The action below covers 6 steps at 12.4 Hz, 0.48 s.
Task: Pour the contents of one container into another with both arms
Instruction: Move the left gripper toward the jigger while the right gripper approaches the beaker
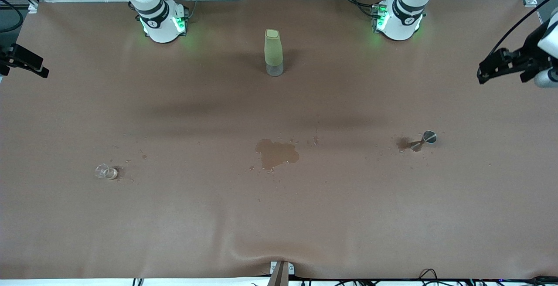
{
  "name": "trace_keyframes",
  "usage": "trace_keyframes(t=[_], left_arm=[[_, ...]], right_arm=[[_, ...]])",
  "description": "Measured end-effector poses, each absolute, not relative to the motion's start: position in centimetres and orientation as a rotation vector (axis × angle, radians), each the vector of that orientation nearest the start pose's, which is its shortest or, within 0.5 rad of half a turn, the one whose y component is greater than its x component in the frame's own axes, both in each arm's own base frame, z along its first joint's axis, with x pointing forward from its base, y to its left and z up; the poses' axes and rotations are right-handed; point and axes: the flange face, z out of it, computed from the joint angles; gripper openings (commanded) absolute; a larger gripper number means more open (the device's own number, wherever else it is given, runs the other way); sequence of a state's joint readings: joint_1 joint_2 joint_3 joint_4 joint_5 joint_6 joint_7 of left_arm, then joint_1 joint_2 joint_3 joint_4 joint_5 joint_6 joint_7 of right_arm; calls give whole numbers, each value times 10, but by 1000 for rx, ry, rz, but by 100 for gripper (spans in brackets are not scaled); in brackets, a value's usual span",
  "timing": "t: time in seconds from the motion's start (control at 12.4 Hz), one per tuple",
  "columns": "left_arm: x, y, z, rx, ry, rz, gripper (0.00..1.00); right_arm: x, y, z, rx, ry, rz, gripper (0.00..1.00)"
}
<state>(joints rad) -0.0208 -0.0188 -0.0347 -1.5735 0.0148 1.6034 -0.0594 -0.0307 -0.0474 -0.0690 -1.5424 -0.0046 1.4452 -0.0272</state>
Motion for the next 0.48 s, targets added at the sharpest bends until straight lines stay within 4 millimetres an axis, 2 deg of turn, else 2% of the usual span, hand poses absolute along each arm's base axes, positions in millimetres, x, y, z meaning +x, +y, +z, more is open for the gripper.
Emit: trace_keyframes(t=[0.24,0.48], left_arm=[[563,1,592,-3193,61,-101,100],[565,35,553,-3288,165,-130,100]], right_arm=[[524,-56,651,-3137,77,83,100],[528,-68,647,-3138,3,55,100]])
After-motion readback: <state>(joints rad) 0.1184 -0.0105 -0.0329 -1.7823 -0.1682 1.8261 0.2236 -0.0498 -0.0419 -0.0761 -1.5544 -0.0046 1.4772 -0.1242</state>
